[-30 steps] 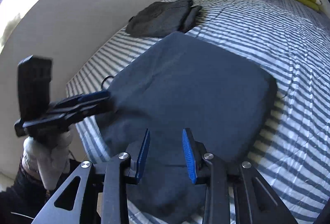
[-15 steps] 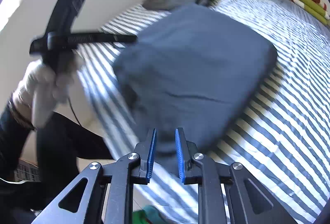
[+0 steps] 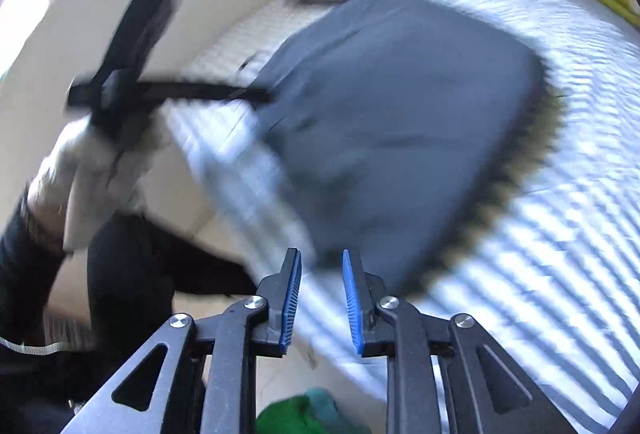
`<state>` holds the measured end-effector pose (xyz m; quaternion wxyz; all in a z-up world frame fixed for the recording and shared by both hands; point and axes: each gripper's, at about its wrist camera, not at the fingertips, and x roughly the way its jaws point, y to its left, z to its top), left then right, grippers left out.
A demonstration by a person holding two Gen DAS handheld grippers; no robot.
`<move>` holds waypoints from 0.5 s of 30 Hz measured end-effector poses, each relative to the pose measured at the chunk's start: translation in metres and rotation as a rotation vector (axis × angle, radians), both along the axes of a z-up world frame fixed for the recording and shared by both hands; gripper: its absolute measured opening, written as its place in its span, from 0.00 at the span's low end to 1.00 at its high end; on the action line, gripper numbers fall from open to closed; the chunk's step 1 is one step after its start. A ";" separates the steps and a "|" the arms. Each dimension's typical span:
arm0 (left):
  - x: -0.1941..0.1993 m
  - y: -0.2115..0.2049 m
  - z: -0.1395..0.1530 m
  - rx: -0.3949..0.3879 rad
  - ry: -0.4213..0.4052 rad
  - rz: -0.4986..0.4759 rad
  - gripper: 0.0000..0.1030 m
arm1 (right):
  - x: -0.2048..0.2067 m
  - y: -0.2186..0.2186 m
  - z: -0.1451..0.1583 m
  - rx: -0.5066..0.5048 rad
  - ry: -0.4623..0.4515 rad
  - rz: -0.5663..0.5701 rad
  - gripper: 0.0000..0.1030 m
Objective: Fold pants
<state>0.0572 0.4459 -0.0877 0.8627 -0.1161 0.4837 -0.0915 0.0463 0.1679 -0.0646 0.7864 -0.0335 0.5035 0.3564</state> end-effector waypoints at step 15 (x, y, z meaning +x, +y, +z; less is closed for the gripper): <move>0.155 0.034 0.000 -0.137 0.126 -0.009 0.81 | 0.142 -0.056 -0.017 0.108 0.194 -0.444 0.48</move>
